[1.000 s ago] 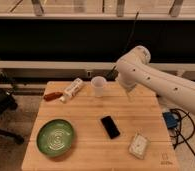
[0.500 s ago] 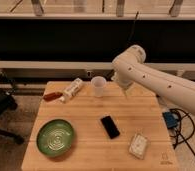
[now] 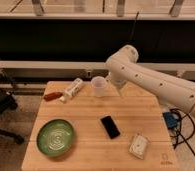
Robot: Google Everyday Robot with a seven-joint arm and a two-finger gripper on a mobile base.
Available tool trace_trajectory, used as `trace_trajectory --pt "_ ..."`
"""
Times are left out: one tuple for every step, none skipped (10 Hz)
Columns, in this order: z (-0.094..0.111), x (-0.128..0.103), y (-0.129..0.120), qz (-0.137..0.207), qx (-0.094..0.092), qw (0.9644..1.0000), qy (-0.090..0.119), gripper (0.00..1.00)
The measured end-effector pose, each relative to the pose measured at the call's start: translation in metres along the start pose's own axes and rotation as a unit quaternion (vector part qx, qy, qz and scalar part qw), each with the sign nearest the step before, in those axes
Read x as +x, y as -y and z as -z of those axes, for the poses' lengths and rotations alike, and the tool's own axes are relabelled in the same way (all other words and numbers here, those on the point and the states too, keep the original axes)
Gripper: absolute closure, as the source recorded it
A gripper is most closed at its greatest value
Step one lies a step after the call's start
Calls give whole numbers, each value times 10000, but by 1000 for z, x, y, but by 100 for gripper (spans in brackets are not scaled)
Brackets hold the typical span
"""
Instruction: Pick up the ceramic cup
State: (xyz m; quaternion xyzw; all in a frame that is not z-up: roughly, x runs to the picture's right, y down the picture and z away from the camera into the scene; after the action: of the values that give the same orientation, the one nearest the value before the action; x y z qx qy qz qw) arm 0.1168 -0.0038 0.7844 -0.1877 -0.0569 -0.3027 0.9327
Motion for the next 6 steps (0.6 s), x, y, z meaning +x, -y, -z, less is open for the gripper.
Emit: trace_trajectory --pt "-2 -2 3 55 10 10000 29 20" --pt "-3 -4 7 110 24 9999 51 20" --pt "-8 -5 11 159 25 9998 81 20" --pt "-12 -6 16 248 32 9996 118 20" --pt "-15 -7 19 323 36 9994 153 20" --pt "-20 -4 20 381 31 9991 180 20"
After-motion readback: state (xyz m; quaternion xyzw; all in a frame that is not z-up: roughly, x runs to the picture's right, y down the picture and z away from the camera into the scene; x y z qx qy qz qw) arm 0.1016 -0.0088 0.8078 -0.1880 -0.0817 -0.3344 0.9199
